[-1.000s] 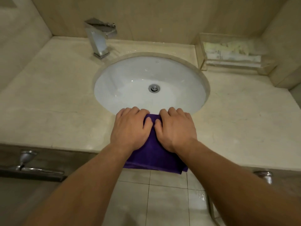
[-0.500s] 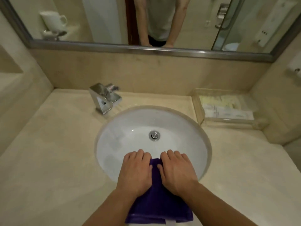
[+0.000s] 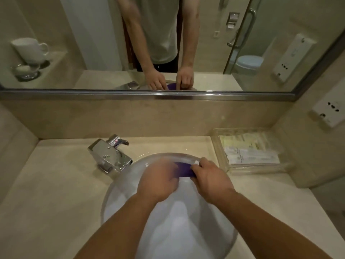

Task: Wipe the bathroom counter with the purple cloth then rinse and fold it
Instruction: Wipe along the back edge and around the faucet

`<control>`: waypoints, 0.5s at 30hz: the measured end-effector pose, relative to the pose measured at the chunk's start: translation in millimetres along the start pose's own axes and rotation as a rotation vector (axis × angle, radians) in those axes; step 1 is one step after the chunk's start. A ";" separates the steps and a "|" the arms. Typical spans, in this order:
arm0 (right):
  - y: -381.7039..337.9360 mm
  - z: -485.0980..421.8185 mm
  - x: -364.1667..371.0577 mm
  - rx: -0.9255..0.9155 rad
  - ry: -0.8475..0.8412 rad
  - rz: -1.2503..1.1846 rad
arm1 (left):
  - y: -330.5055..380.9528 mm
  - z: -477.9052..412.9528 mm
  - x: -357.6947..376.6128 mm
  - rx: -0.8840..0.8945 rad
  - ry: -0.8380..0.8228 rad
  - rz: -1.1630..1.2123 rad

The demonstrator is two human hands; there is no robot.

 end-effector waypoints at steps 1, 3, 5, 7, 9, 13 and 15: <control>3.4 -5.0 -7.5 -0.006 0.012 0.015 | -1.7 -5.2 -1.6 -0.043 -0.024 0.048; 9.3 -12.9 -21.0 -0.006 -0.005 0.035 | -5.2 -12.0 -2.1 -0.138 -0.056 0.180; 15.8 -18.6 -31.3 -0.003 -0.035 0.038 | -7.5 -11.6 -1.6 -0.331 -0.057 0.416; 21.6 -23.1 -41.7 -0.019 -0.059 0.052 | -11.6 -5.7 3.8 -0.634 -0.068 0.584; 27.2 -27.3 -52.5 -0.046 -0.078 0.070 | -9.3 6.4 15.8 -0.983 -0.177 0.778; 38.3 -40.4 -75.5 -0.137 -0.045 0.091 | 8.5 7.5 35.0 -1.273 -0.363 1.488; 44.2 -47.1 -89.1 -0.200 0.004 0.119 | 19.3 0.2 35.3 -1.263 -0.379 1.748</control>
Point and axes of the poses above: each hand's wrist, its own z-axis away from the middle knuckle, its own x-axis out of the palm, y = z × x, the point moved 4 cm from there along -z, towards the middle knuckle, and after that the axes turned 4 degrees about y, right-handed, at the moved point
